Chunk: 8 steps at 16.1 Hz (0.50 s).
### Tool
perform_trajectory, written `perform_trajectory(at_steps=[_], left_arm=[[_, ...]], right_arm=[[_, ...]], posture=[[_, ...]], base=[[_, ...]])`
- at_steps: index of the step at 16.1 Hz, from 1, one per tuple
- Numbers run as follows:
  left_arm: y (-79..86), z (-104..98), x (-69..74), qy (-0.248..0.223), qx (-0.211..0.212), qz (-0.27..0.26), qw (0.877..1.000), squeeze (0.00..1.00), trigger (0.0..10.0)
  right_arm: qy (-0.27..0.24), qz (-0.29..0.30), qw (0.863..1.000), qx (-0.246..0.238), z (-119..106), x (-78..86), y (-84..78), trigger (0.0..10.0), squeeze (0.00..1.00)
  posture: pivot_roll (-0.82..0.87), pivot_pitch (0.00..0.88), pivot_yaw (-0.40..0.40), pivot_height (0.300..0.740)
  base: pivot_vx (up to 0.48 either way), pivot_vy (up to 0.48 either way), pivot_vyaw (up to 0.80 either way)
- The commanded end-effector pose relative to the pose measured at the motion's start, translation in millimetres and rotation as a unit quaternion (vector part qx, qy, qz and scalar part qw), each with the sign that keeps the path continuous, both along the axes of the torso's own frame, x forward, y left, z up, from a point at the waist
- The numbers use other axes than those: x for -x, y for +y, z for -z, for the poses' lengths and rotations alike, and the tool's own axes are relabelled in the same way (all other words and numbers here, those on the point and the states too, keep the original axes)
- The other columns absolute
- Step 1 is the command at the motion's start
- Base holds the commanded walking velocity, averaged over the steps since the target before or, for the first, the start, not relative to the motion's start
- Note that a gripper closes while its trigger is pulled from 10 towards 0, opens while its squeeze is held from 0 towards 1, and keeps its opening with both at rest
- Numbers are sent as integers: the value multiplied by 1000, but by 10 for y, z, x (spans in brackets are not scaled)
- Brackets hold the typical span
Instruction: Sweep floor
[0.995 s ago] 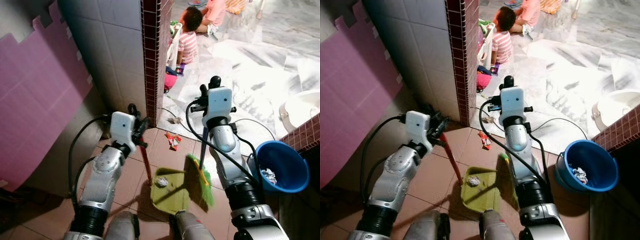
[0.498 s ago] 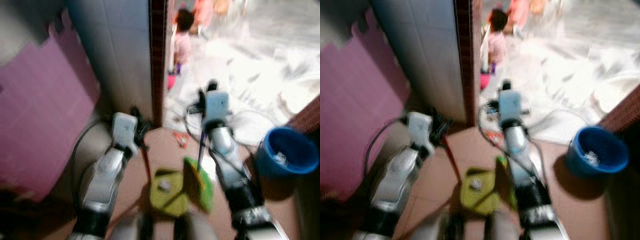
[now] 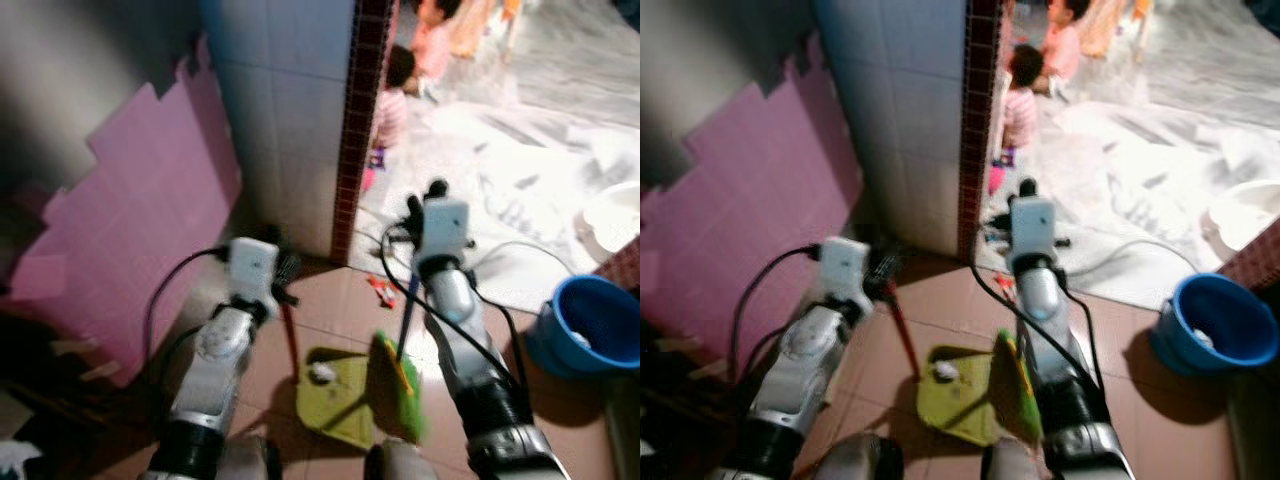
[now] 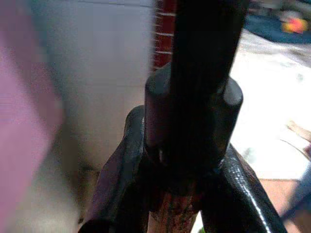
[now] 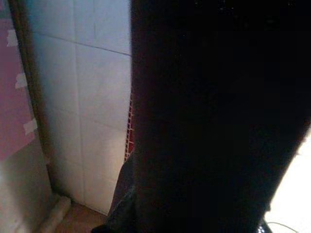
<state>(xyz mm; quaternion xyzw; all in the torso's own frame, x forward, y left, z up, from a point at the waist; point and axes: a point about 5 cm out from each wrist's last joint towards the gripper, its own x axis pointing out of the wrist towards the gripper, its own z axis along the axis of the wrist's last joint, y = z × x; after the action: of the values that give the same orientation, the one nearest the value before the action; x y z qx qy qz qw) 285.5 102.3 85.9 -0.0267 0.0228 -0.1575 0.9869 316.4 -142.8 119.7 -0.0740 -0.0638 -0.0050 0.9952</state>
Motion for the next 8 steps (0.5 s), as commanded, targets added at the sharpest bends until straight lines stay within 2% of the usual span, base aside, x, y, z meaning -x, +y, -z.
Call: perform_trajectory(at_steps=[1, 5, 8], left_arm=[[50, -115, -31, -25, 34, -16, 999, 0, 10000], [139, -160, -59, -32, 46, -23, 998, 0, 10000], [112, -245, -102, -48, 51, -9, 998, 0, 10000]], right_arm=[[1, 14, 1000, 11, 3, 44, -91, 10000, 0], [15, 19, 1000, 9, 100, 163, -146, 10000, 0], [1, 12, 1000, 17, -23, 54, -118, 10000, 0]], posture=[[-45, 0, 40, 740], [-41, 0, 41, 740], [-35, 0, 34, 740]], base=[[0, 0, 0], [0, 0, -775], [0, 0, -800]])
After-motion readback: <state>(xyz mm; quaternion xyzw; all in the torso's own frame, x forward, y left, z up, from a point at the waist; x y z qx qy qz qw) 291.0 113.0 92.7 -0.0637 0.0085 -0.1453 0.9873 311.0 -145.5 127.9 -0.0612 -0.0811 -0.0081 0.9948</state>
